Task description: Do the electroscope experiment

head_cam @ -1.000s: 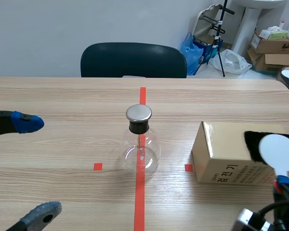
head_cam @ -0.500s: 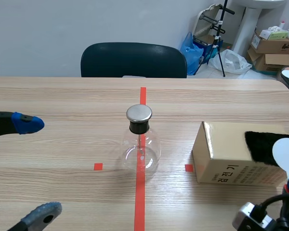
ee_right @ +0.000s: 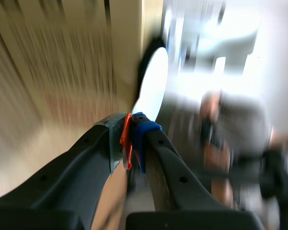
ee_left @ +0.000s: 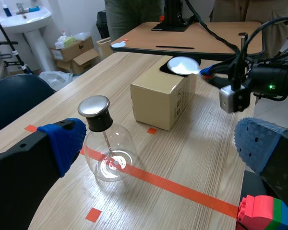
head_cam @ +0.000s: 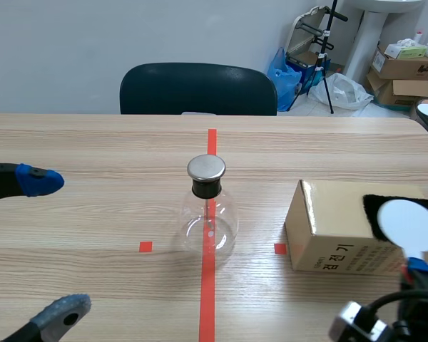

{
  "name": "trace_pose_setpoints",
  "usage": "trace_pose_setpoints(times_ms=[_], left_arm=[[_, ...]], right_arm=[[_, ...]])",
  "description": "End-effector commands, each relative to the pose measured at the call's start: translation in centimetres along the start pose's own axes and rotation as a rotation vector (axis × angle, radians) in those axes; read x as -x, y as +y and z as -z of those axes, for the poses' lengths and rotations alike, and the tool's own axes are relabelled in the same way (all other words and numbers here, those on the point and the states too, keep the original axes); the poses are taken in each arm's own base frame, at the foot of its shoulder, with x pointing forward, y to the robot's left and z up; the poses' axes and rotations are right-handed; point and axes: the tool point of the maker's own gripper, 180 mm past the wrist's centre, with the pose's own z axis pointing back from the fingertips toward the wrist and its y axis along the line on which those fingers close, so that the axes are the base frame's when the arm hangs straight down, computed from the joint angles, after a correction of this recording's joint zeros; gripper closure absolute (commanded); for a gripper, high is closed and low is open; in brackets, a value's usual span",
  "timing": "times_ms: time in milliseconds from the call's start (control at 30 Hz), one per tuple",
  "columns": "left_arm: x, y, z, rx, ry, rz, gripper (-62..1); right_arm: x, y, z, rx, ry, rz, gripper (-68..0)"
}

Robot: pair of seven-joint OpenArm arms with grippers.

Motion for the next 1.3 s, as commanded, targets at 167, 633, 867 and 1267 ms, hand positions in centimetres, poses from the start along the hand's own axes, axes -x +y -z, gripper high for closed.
trace_pose_setpoints(times_ms=[167, 633, 867, 1267], left_arm=[[-0.4, 0.0, 0.1, -0.004, -0.023, -0.008, -62.3], [-0.4, 0.0, 0.1, -0.004, -0.023, -0.008, -62.3], [-0.4, 0.0, 0.1, -0.004, -0.023, -0.009, -62.3], [-0.4, 0.0, 0.1, -0.004, -0.023, -0.009, -62.3]], right_arm=[[-1.8, -0.5, 0.0, 0.017, -0.132, -0.027, -0.9], [-3.2, 0.2, -0.6, -0.023, -0.240, -0.035, -0.9], [0.0, 0.4, -0.6, -0.031, -0.072, -0.040, -0.9], [-3.4, 0.3, -1.0, -0.023, -0.269, -0.041, -0.9]])
